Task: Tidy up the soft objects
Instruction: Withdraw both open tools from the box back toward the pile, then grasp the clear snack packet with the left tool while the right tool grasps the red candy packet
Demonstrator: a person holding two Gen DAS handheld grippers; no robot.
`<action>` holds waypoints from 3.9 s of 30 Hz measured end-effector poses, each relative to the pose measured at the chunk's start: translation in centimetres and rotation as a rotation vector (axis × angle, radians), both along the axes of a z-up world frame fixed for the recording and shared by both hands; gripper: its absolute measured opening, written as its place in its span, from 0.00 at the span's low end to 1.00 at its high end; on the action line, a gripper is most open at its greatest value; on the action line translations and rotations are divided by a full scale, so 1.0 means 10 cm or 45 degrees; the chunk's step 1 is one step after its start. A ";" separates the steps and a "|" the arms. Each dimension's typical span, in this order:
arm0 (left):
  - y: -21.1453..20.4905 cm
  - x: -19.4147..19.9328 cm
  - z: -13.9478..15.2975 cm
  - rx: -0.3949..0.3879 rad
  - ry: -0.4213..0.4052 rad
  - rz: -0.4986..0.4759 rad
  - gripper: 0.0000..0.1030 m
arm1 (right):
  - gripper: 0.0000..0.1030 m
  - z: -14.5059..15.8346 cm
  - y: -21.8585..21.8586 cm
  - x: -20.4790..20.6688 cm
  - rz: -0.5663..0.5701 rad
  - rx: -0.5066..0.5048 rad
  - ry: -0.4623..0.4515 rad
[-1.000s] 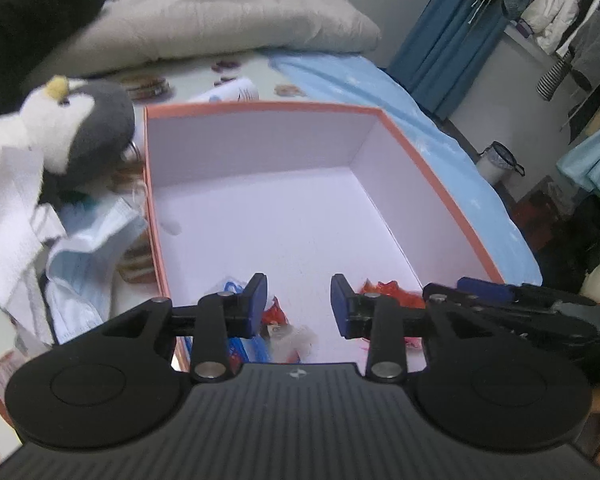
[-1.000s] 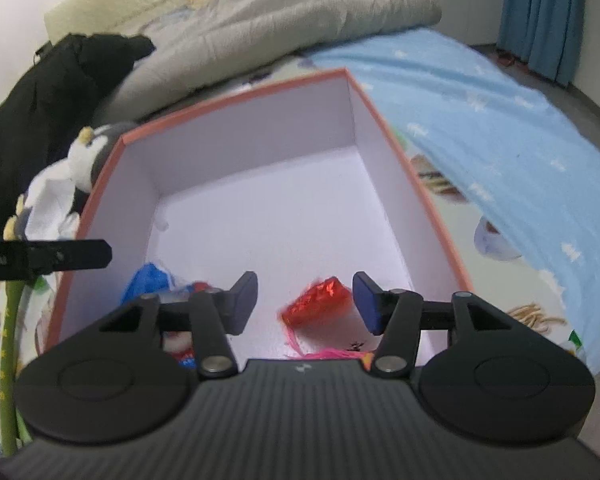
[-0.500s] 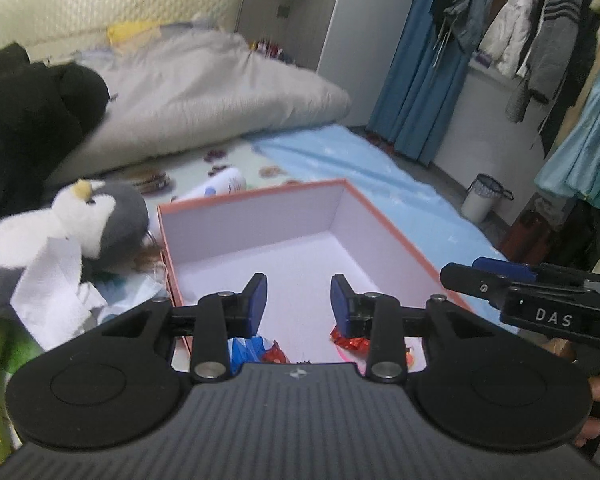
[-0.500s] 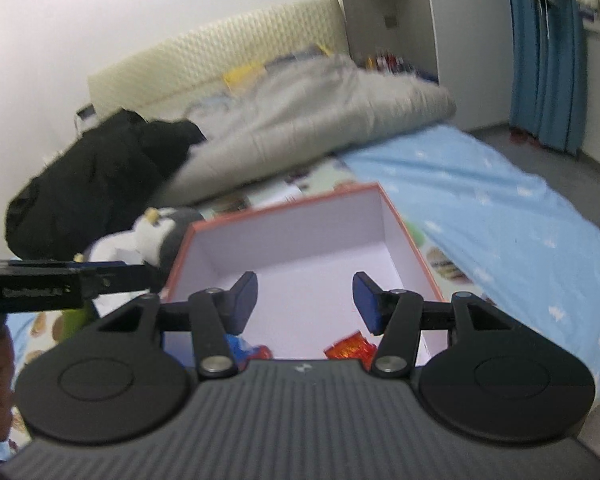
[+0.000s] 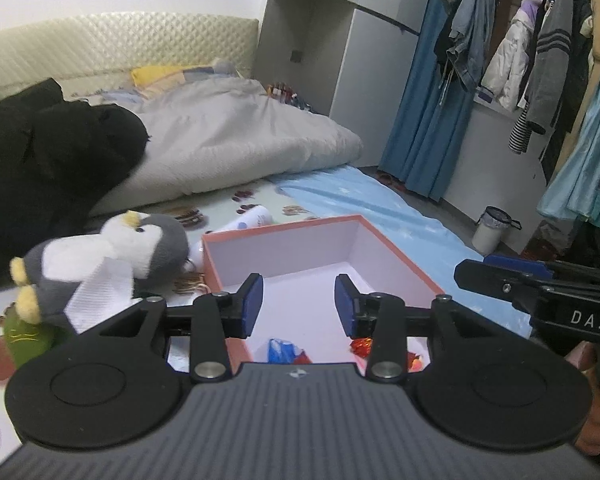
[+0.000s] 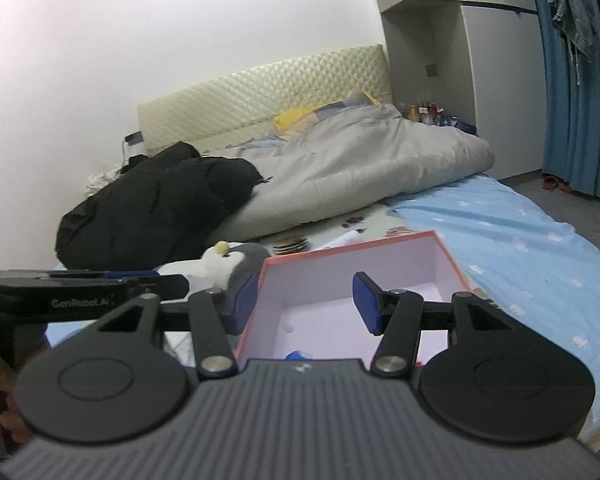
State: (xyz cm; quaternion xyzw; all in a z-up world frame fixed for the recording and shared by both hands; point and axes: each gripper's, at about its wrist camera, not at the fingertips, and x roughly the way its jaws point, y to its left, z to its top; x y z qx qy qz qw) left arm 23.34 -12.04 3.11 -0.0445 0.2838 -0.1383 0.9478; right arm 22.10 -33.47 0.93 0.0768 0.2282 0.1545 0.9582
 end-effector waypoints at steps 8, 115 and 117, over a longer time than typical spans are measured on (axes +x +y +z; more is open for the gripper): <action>0.28 -0.51 -0.11 -0.002 -0.027 0.108 0.44 | 0.54 -0.15 0.23 -0.35 0.038 0.018 0.001; 1.90 0.60 -2.35 -0.224 0.592 0.005 0.43 | 0.39 -2.07 2.25 0.55 0.380 -0.392 0.348; 1.87 0.54 -2.37 -0.206 0.593 0.019 0.23 | 0.34 -2.06 2.24 0.51 0.389 -0.395 0.346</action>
